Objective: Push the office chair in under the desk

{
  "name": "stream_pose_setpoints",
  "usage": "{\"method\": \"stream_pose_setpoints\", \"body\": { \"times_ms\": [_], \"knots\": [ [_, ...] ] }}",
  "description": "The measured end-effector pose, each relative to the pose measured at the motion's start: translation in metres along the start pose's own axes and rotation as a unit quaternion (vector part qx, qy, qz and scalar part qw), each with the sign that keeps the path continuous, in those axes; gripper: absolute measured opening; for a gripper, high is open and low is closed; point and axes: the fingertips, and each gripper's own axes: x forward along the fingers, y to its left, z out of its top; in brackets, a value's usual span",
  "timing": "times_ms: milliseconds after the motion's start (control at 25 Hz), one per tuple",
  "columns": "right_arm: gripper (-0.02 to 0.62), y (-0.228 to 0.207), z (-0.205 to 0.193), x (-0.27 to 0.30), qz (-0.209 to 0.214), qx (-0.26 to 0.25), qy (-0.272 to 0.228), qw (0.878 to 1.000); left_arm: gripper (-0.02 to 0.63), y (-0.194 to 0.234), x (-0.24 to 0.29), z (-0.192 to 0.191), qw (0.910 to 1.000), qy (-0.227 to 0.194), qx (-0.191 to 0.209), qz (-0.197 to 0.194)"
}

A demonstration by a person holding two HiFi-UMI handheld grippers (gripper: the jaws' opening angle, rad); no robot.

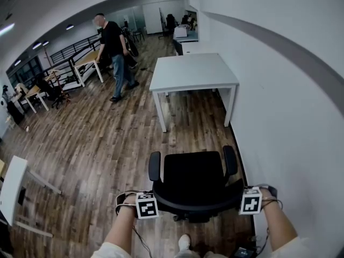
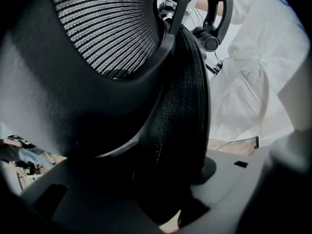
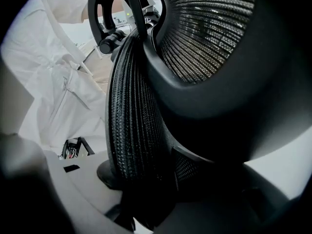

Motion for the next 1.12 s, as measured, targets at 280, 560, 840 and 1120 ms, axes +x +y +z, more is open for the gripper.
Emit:
{"method": "stream_pose_setpoints", "body": {
  "times_ms": [280,560,840,1120],
  "knots": [
    [0.227,-0.015,0.006,0.003,0.006,0.015,-0.003,1.0,0.232,0.025,0.002,-0.002,0.9999,0.001,0.013,-0.008],
    [0.227,-0.023,0.008,0.003,-0.001,0.028,-0.002,1.0,0.232,0.042,0.0,-0.003,0.9996,0.002,0.027,-0.011],
    [0.225,-0.029,0.009,0.003,0.01,0.05,-0.003,0.999,0.232,0.063,0.0,0.001,0.999,0.001,0.043,-0.014],
    [0.219,-0.053,0.01,0.001,-0.004,0.057,-0.007,0.998,0.23,0.089,0.002,0.009,0.9986,-0.003,0.051,-0.01]
  ]
}}
